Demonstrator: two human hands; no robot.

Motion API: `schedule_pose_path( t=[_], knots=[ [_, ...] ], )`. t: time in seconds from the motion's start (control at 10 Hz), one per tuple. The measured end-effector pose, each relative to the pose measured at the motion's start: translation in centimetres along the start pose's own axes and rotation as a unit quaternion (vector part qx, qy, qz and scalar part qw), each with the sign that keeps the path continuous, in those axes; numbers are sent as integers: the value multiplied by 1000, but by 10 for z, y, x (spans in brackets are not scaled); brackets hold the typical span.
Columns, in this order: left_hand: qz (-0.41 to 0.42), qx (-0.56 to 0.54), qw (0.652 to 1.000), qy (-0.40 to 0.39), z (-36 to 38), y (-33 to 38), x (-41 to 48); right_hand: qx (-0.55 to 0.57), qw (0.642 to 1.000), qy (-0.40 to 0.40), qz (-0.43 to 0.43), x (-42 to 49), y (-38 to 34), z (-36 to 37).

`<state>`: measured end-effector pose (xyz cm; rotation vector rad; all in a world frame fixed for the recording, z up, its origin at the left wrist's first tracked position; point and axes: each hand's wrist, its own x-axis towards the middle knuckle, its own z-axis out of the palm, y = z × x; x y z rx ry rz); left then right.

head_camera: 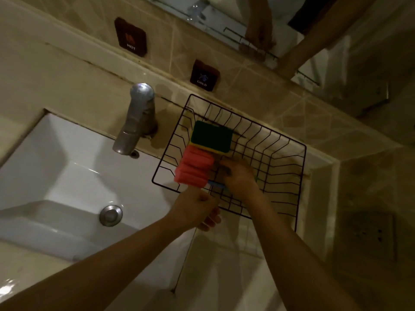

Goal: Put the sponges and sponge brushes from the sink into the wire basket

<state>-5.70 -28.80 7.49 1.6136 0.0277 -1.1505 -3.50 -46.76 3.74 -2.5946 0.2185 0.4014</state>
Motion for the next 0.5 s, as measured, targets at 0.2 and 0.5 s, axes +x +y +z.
schedule_pose_path(
  t=[0.2,0.5],
  knots=[
    [10,-5,1000,19,2,-1,-1,-33,999,-17,36,-6,4,4],
    [-6,105,993,-51,-6,5,-2,-87,985,101,107,-35,-24,-2]
  ],
)
